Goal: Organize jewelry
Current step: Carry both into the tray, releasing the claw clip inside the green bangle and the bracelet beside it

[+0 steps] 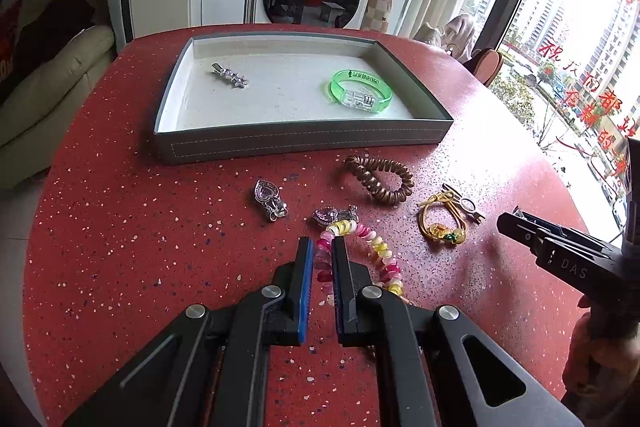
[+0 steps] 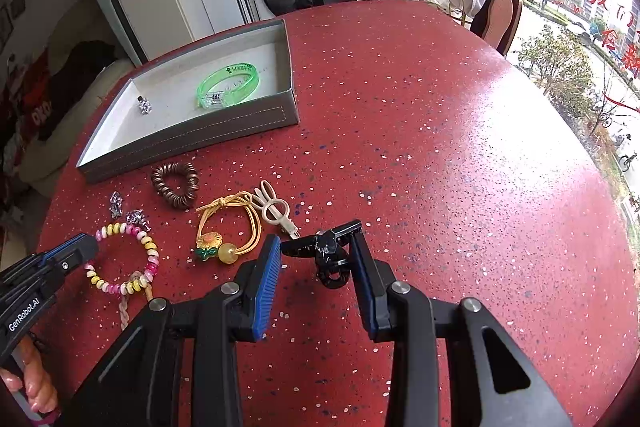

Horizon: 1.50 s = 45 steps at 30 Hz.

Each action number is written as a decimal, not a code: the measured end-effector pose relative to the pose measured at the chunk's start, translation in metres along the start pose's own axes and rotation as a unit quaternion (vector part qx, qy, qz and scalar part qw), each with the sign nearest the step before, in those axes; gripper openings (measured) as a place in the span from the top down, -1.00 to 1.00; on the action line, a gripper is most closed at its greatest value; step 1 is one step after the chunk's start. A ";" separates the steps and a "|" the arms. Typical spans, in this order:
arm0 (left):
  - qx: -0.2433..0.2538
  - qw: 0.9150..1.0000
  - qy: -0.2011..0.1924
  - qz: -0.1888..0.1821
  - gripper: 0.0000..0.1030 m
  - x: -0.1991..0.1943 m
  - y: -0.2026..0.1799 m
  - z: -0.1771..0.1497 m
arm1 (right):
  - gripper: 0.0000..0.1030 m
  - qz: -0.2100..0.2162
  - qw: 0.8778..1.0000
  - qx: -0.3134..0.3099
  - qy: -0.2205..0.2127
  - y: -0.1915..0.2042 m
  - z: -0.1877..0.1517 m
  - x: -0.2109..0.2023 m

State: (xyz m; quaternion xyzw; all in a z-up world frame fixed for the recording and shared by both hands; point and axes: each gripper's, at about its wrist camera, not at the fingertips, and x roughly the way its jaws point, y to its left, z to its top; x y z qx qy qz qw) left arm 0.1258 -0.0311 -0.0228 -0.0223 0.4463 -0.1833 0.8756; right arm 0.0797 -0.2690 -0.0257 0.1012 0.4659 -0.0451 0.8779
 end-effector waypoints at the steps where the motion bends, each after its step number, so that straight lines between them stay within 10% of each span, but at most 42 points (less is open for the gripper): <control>1: 0.001 1.000 -0.002 -0.001 0.46 -0.001 0.000 0.001 | 0.25 0.000 1.000 0.000 -0.001 0.000 0.001 -0.001; 30: -0.024 0.997 -0.074 -0.024 0.47 -0.029 0.023 0.073 | 0.25 0.048 0.998 -0.030 -0.038 0.037 0.062 -0.012; 45: -0.058 0.996 -0.073 0.001 0.47 0.041 0.069 0.146 | 0.25 0.068 0.995 -0.071 -0.007 0.097 0.139 0.061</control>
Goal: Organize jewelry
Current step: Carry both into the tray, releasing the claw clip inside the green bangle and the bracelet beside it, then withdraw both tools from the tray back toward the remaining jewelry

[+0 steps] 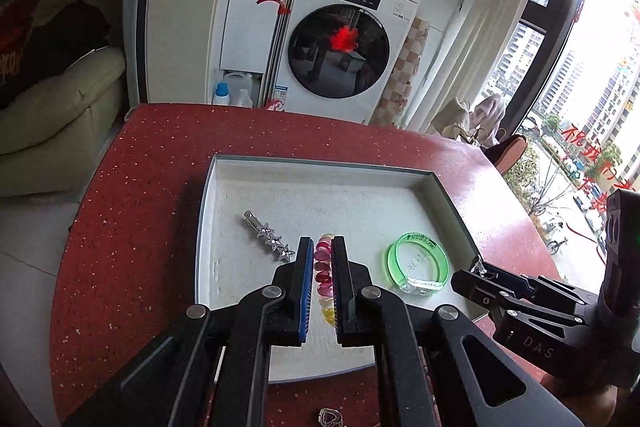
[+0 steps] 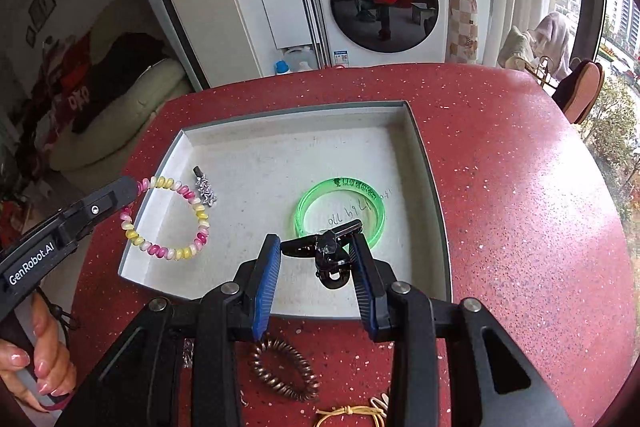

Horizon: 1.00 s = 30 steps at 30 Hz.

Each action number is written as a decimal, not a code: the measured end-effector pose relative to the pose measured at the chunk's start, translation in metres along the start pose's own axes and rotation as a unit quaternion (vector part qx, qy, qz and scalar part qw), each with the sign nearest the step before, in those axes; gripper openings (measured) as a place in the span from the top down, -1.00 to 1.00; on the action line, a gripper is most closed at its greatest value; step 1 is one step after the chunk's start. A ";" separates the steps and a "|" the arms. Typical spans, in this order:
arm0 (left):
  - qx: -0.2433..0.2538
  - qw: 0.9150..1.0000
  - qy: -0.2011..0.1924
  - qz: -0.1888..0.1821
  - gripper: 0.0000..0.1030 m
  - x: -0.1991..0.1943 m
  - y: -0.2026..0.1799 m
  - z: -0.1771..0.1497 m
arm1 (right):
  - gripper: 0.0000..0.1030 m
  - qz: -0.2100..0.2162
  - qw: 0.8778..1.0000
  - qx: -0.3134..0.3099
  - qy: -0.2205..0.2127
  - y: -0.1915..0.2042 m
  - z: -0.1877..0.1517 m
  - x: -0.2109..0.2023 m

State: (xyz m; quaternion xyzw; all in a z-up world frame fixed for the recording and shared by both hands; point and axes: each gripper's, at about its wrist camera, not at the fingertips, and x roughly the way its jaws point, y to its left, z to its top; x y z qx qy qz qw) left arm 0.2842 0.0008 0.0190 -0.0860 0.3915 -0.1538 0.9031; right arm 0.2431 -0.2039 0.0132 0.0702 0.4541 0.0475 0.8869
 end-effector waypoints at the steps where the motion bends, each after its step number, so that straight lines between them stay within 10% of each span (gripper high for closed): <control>1: 0.000 1.000 0.004 0.003 0.47 0.006 0.001 0.001 | 0.25 -0.004 1.000 -0.001 0.002 0.000 0.004 0.006; 21: 0.055 0.991 0.057 0.108 0.47 0.074 0.005 -0.022 | 0.22 -0.036 0.998 -0.003 0.054 -0.014 0.015 0.076; 30: 0.065 0.989 0.043 0.128 0.46 0.066 -0.001 -0.023 | -0.24 -0.016 0.999 0.009 0.028 -0.010 0.014 0.053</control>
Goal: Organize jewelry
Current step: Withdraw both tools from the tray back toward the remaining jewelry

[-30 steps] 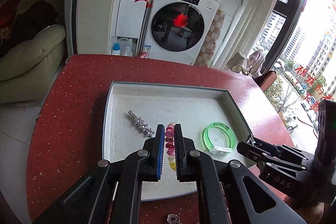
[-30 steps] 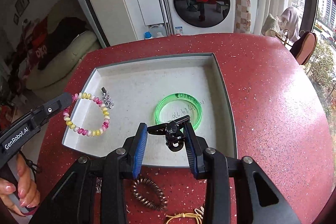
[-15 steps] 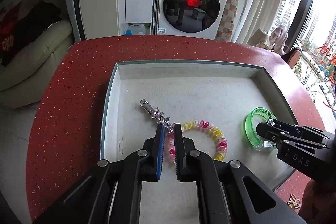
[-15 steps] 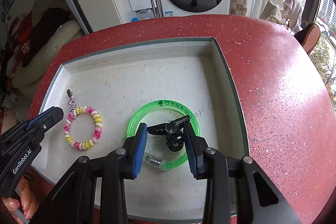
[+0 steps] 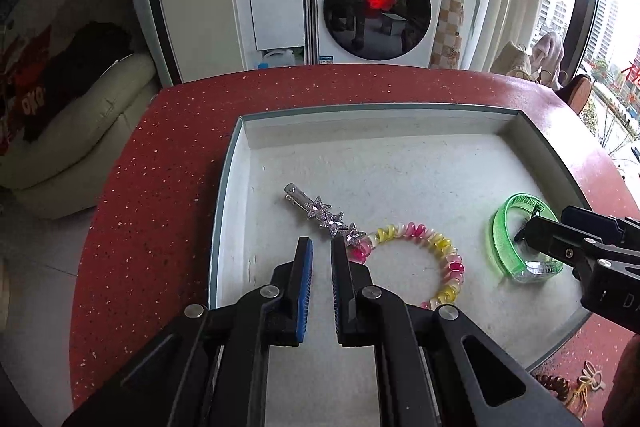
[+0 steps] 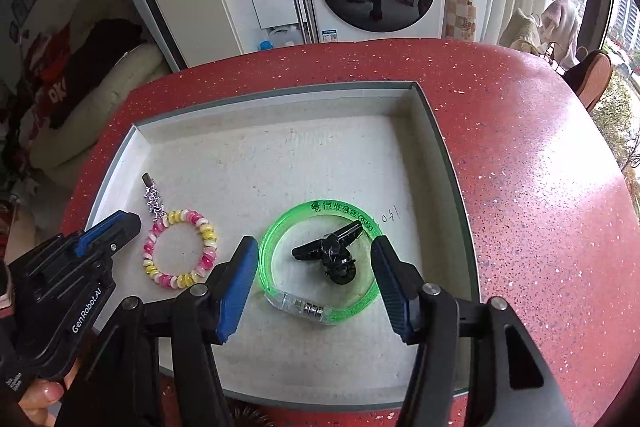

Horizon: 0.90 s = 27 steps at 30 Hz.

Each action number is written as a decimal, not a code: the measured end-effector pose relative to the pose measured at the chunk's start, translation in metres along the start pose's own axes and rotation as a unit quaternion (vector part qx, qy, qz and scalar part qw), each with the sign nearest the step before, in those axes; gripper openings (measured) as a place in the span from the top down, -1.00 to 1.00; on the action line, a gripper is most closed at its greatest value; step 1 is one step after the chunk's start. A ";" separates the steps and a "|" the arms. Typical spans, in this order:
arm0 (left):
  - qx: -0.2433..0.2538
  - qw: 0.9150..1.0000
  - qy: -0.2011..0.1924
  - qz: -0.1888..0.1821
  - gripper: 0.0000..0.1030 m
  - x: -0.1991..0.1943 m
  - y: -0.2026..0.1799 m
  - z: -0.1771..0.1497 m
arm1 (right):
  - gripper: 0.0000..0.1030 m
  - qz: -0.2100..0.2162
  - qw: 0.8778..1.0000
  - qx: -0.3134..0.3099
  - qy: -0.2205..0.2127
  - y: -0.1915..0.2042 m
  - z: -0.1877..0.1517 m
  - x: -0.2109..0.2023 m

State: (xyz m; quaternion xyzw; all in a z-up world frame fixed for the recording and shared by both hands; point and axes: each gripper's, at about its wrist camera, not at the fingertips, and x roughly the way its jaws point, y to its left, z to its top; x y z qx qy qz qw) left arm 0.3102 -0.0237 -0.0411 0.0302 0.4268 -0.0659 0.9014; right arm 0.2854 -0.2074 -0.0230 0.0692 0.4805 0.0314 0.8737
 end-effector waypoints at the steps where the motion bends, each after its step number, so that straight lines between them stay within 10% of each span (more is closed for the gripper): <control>1: 0.001 1.000 -0.002 0.001 0.46 -0.002 -0.001 0.000 | -0.26 0.003 1.000 0.002 -0.006 0.000 0.000 -0.005; 10: -0.003 1.000 -0.017 -0.017 0.42 -0.025 -0.002 0.001 | -0.31 0.017 0.999 0.023 -0.042 -0.008 -0.006 -0.043; 11: -0.003 1.000 -0.020 -0.017 0.22 -0.029 -0.002 0.001 | -0.31 0.018 0.999 0.024 -0.046 -0.008 -0.007 -0.048; 12: -0.006 1.000 -0.024 -0.017 -0.70 -0.034 -0.002 0.000 | -0.32 0.020 0.998 0.025 -0.049 -0.009 -0.009 -0.053; 13: -0.012 0.999 -0.032 -0.015 -1.00 -0.040 0.000 -0.001 | -0.33 0.021 0.998 0.027 -0.053 -0.009 -0.012 -0.058; 27: -0.015 0.999 -0.045 -0.009 -1.00 -0.096 0.000 -0.035 | -0.66 0.044 0.996 0.041 -0.058 -0.026 -0.057 -0.094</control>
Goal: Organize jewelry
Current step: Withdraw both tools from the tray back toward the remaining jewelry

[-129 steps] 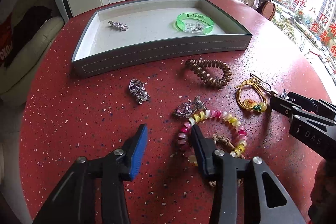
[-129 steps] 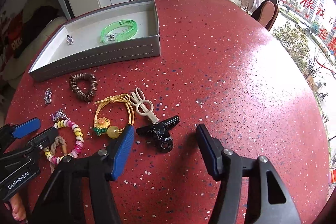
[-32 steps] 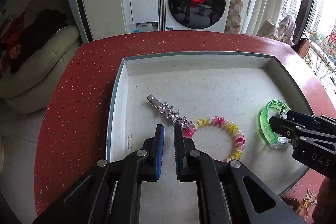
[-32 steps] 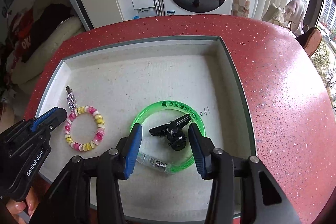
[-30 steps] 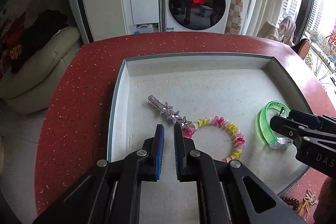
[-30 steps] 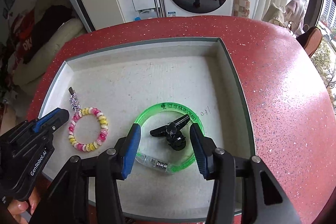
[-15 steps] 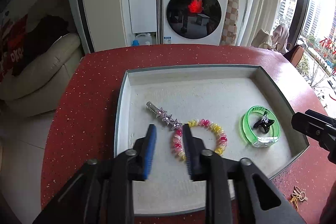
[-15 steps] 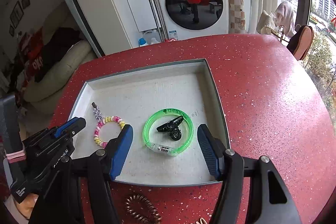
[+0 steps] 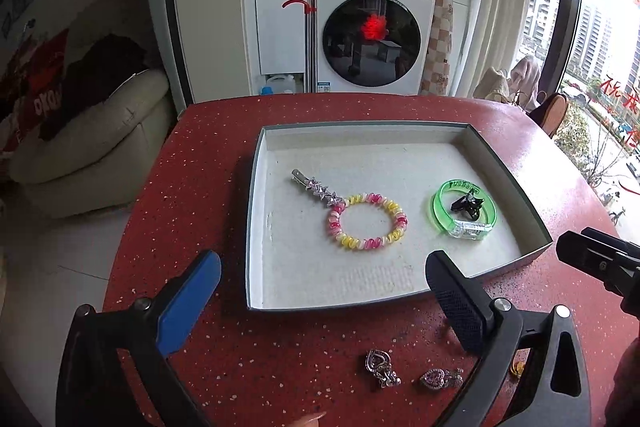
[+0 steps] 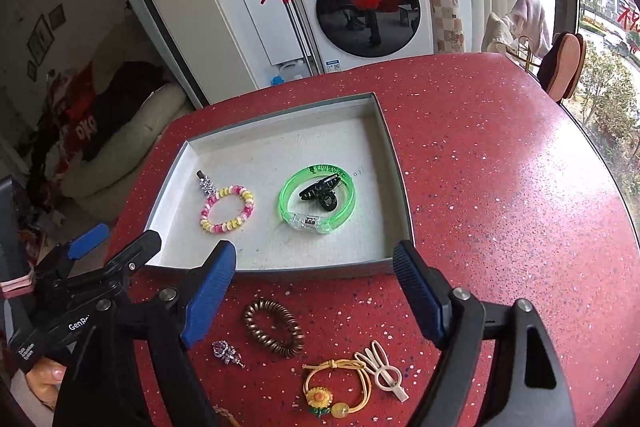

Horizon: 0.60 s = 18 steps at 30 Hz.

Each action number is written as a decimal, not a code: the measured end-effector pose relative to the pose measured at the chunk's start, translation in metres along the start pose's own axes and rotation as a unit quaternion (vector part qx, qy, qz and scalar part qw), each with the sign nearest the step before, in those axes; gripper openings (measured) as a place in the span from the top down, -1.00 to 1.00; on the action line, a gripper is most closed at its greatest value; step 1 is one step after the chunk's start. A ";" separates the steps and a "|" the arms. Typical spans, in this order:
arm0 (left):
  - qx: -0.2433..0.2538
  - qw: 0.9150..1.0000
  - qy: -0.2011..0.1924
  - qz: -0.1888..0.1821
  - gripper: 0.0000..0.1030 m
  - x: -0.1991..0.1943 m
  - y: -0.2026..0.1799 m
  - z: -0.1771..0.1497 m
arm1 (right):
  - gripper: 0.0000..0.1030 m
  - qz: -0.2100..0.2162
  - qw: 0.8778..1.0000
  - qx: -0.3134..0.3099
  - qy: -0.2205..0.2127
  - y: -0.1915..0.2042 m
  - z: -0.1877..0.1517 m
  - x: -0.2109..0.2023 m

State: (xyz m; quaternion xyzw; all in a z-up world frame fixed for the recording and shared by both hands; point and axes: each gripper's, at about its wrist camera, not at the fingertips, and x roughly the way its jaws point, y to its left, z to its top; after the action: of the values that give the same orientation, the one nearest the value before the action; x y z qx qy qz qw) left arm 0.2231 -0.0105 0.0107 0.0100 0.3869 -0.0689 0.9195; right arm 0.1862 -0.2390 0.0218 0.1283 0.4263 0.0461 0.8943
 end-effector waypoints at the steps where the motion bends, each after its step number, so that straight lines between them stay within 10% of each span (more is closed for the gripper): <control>1: -0.001 1.000 0.000 0.001 -1.00 -0.003 0.000 -0.004 | -0.66 0.004 1.000 0.004 0.000 -0.002 -0.003 -0.003; 4: 0.000 1.000 0.007 -0.007 -1.00 -0.010 0.000 -0.014 | -0.98 0.012 1.000 0.019 -0.001 -0.008 -0.012 -0.009; 18: -0.019 0.998 0.066 -0.007 -1.00 -0.003 0.000 -0.065 | -1.00 0.002 0.999 0.015 0.029 -0.025 -0.045 -0.018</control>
State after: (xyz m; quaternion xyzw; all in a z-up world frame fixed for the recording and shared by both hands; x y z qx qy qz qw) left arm 0.1751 -0.0055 -0.0329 -0.0059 0.4481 -0.0670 0.8915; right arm 0.1391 -0.2576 0.0019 0.1409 0.4522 0.0457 0.8795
